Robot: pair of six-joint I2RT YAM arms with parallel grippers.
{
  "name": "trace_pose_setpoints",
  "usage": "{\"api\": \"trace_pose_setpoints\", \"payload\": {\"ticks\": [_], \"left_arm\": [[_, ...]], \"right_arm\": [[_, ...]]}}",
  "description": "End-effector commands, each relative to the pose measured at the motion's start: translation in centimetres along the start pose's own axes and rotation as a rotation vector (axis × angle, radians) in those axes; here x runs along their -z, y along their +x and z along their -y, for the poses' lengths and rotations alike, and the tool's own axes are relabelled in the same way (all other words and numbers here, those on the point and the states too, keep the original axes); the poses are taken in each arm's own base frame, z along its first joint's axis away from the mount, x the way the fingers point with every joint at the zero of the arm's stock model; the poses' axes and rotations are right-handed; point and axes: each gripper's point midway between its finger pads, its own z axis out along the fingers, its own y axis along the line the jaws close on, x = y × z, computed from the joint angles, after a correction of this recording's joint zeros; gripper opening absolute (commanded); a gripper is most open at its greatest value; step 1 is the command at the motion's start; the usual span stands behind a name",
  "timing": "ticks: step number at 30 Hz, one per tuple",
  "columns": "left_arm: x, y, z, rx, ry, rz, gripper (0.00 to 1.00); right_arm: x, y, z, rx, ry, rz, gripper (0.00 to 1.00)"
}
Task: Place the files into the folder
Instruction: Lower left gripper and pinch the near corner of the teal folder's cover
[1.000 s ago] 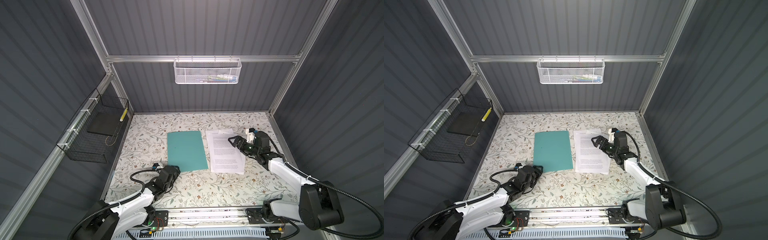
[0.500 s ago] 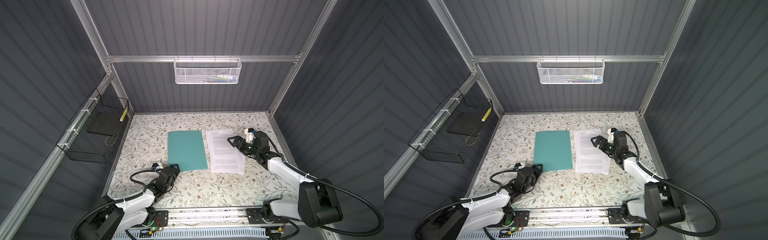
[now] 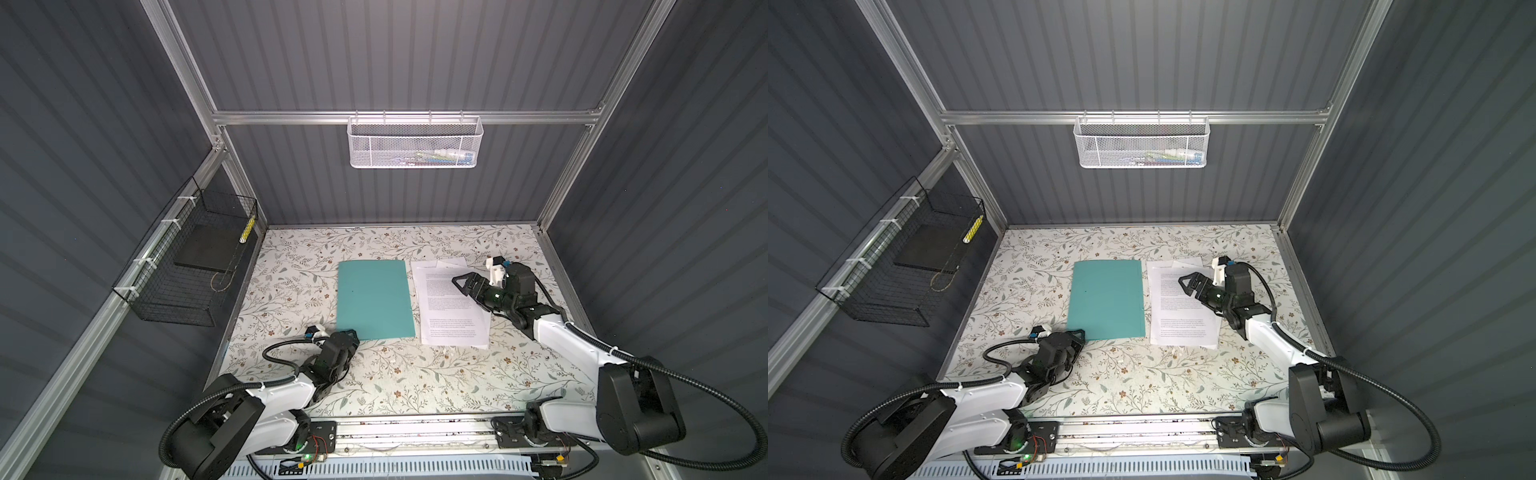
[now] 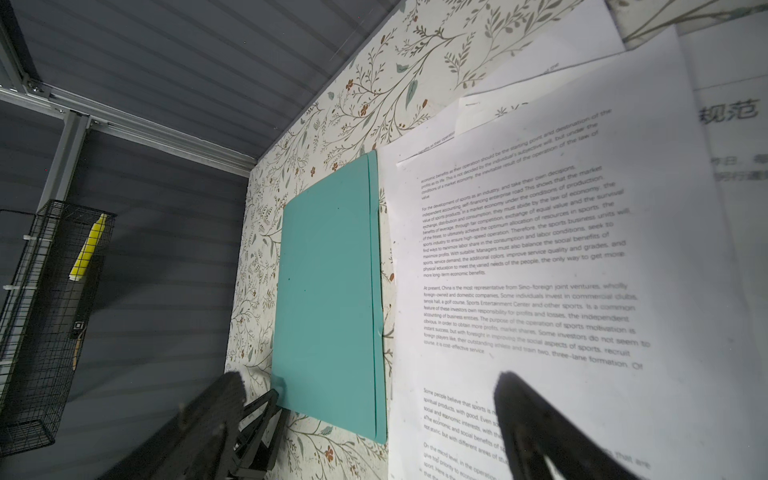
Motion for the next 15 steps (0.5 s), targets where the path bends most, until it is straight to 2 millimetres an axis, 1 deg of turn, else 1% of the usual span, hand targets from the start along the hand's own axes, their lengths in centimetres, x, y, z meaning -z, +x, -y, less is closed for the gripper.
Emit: {"api": "trace_pose_setpoints", "payload": {"ticks": [1, 2, 5, 9, 15], "left_arm": [[-0.3, -0.1, 0.7, 0.013, 0.007, 0.012, 0.35], [-0.3, -0.1, 0.7, 0.012, 0.003, 0.013, 0.34], [-0.1, -0.4, 0.8, -0.001, -0.012, 0.020, 0.27], [0.5, -1.0, 0.9, -0.004, -0.009, 0.047, 0.25], [1.0, -1.8, 1.3, -0.006, 0.010, 0.084, 0.22]], "right_arm": [[-0.1, 0.1, -0.7, 0.017, -0.021, -0.005, 0.96], [-0.2, 0.2, -0.7, 0.018, -0.021, -0.008, 0.96], [-0.2, 0.4, -1.0, 0.028, -0.027, -0.012, 0.95], [-0.4, 0.7, -1.7, 0.048, -0.038, -0.023, 0.95], [-1.3, 2.1, -3.0, 0.088, -0.058, -0.069, 0.95]]}}
